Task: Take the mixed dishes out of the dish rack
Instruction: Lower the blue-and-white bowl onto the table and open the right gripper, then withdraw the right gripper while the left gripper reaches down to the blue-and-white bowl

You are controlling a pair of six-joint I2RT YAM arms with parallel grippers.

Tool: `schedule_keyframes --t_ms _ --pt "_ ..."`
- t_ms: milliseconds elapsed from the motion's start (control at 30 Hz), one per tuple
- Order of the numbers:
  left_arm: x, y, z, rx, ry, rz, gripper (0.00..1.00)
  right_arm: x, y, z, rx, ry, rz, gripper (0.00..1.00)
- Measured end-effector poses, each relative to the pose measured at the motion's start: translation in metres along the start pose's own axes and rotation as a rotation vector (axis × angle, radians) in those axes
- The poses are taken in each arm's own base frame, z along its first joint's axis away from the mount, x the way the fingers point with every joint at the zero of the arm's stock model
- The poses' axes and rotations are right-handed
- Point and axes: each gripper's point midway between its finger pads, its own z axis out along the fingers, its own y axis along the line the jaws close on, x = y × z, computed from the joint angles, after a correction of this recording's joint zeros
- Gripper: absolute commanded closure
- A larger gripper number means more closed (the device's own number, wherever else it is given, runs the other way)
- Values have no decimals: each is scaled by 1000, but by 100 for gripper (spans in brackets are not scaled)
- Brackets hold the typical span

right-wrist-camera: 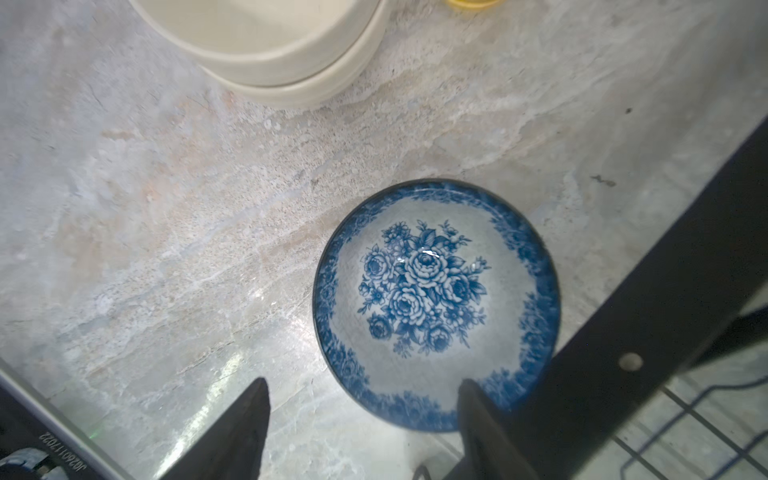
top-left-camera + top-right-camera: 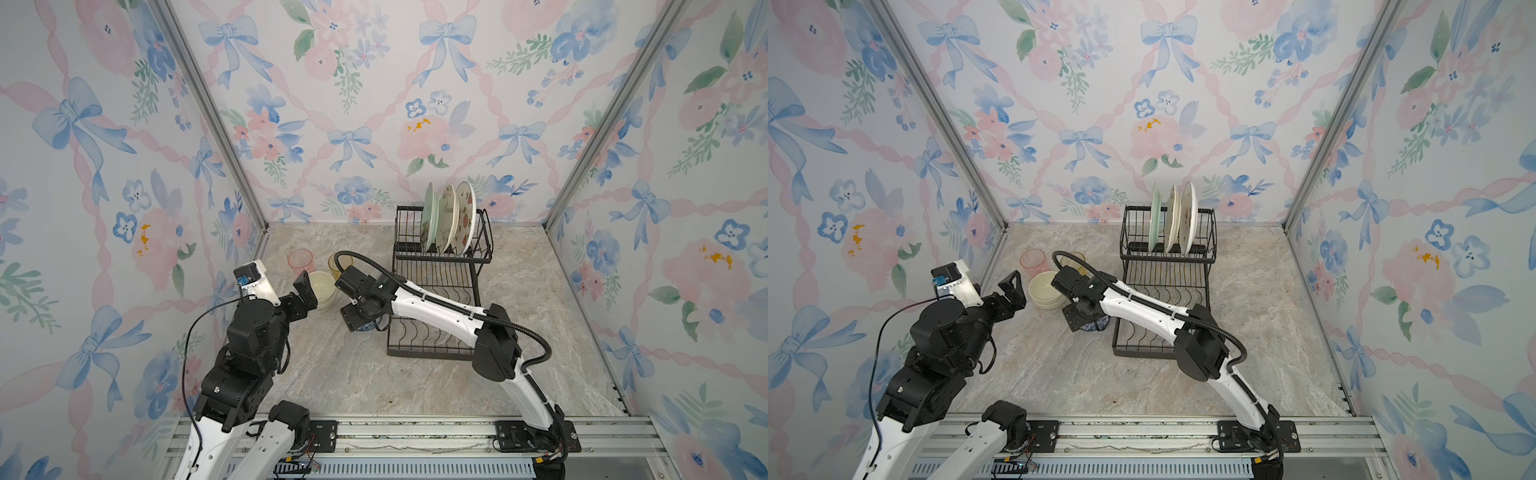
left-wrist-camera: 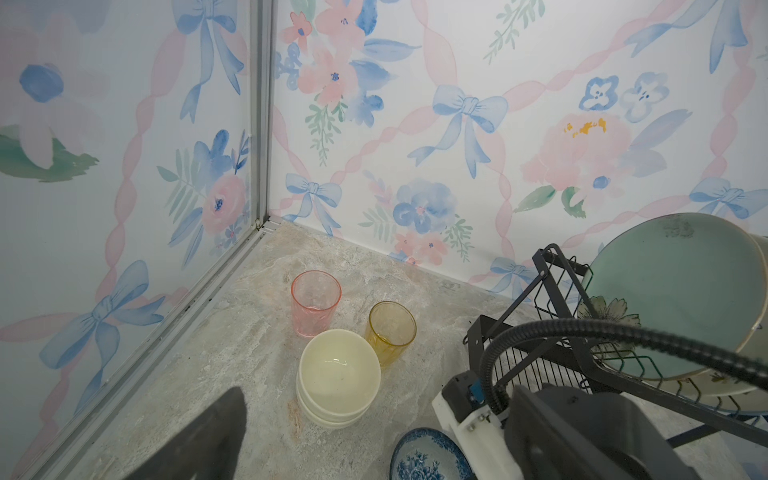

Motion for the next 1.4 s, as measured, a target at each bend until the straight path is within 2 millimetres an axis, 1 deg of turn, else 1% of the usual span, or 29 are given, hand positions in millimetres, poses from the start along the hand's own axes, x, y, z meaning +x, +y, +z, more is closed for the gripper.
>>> schedule_keyframes --t_ms 100,167,233,300,367,400,467,567,667,767,800,867,933,1067,1167,1300,1400 --pt "12 -1 1 12 51 19 2 -5 -11 -39 1 -68 30 23" --pt "17 -3 1 25 73 27 2 -5 -21 -67 4 -118 54 23" --pt "24 -6 3 42 97 32 2 -1 -34 -91 4 -157 81 23" --pt "38 -12 9 69 159 51 2 7 -49 -110 7 -191 113 23" --pt "62 -22 23 98 269 78 2 19 -65 -127 14 -222 138 22" --pt "74 -26 30 106 326 90 2 25 -70 -134 15 -234 143 22" --pt "109 -33 49 114 466 115 2 39 -82 -152 17 -266 154 22" --pt "151 -31 65 86 625 148 2 55 -92 -177 -7 -326 158 20" --pt "172 -26 71 63 713 173 4 70 -100 -196 -24 -390 153 18" --pt "184 -24 80 57 771 185 9 84 -108 -204 -28 -438 137 18" --pt "188 -25 84 64 794 188 11 88 -110 -205 -31 -452 126 16" --pt "193 -28 90 75 828 192 14 93 -112 -207 -36 -477 104 16" --pt "201 -32 96 94 866 201 17 93 -112 -210 -41 -505 79 14" --pt "221 -38 106 120 953 212 23 87 -107 -215 -66 -559 26 13" --pt "238 -39 115 122 1017 220 28 85 -103 -212 -82 -574 -5 12" --pt "255 -36 125 102 1074 240 31 87 -102 -202 -106 -567 -24 12" --pt "265 -33 129 90 1105 246 38 90 -106 -195 -116 -555 -15 12"
